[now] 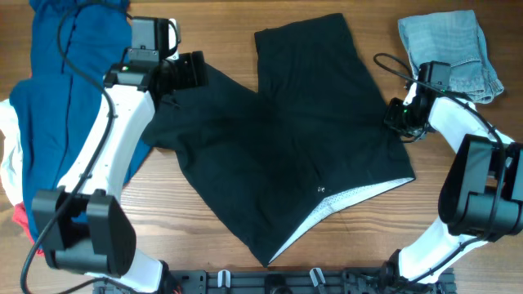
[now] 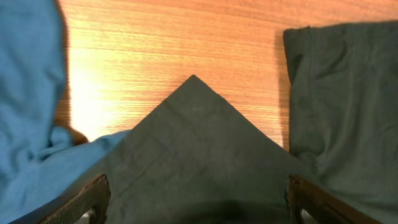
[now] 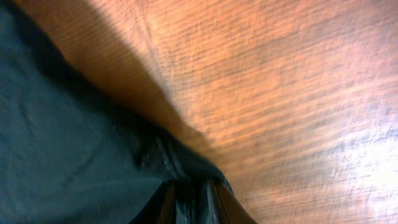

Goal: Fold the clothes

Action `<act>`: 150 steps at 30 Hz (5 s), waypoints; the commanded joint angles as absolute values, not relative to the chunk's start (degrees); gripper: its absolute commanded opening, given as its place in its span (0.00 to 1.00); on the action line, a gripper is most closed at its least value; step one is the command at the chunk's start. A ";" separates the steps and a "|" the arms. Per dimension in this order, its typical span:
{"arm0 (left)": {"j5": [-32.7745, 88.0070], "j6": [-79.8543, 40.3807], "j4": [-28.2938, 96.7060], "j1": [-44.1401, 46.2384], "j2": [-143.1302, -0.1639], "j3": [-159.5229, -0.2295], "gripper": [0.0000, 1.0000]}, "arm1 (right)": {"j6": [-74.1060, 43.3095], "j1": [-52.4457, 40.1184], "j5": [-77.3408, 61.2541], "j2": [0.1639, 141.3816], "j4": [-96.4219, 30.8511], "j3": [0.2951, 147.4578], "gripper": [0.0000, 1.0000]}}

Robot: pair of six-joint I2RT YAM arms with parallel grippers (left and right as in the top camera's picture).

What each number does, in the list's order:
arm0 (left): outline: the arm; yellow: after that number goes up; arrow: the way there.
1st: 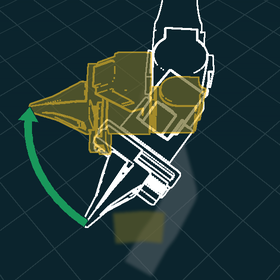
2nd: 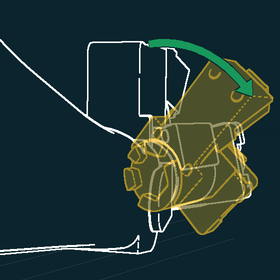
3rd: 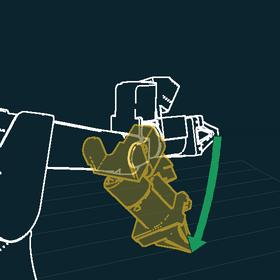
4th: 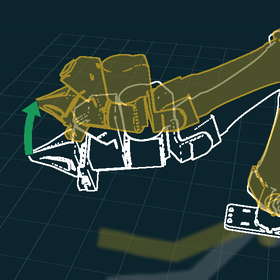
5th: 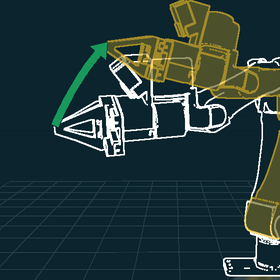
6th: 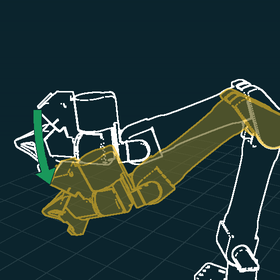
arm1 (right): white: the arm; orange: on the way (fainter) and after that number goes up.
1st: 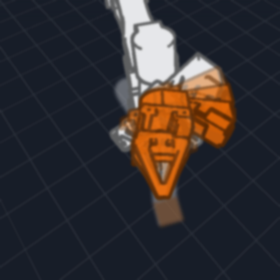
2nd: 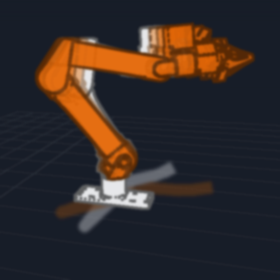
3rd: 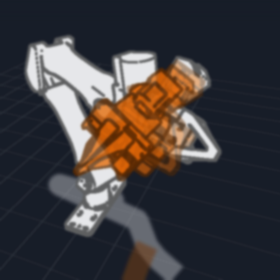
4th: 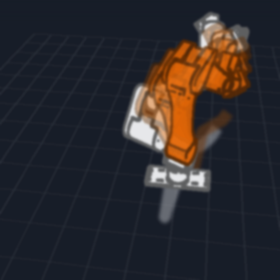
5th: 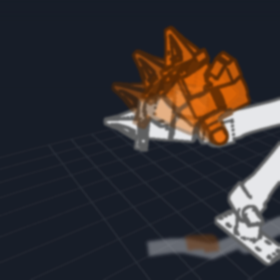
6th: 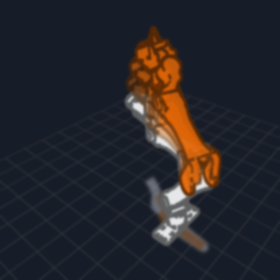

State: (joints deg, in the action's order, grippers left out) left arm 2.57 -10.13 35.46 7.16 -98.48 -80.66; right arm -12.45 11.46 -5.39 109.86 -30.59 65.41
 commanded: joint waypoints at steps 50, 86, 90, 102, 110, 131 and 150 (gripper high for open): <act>8.12 8.23 43.31 10.28 -104.77 -81.78 0.88 | -6.00 5.34 -19.53 95.74 -58.76 92.25 1.00; 8.10 -4.99 54.11 4.27 -102.24 -81.71 1.00 | -37.82 -16.86 -14.22 90.78 -35.77 40.60 0.04; 8.05 -4.97 53.95 4.27 -103.55 -81.71 1.00 | -39.81 -16.84 -12.88 95.55 -37.34 40.60 0.08; 7.62 -4.97 53.76 4.27 -103.79 -81.71 1.00 | -39.92 3.03 -9.43 96.53 -42.48 40.60 0.18; 7.64 -4.95 53.91 4.27 -103.83 -81.71 1.00 | -33.74 20.51 -7.46 96.05 -43.20 42.81 0.10; 13.56 8.84 39.07 17.56 -113.06 -81.65 0.43 | -16.53 14.15 -20.88 65.39 -50.41 52.97 0.15; 11.25 8.62 -1.28 20.03 -125.34 -81.67 0.08 | -16.49 14.09 -18.87 65.41 -49.78 52.97 0.13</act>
State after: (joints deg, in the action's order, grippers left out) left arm 12.08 8.32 4.75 19.88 -120.92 -81.34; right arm -17.21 14.39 -20.53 65.32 -49.91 52.45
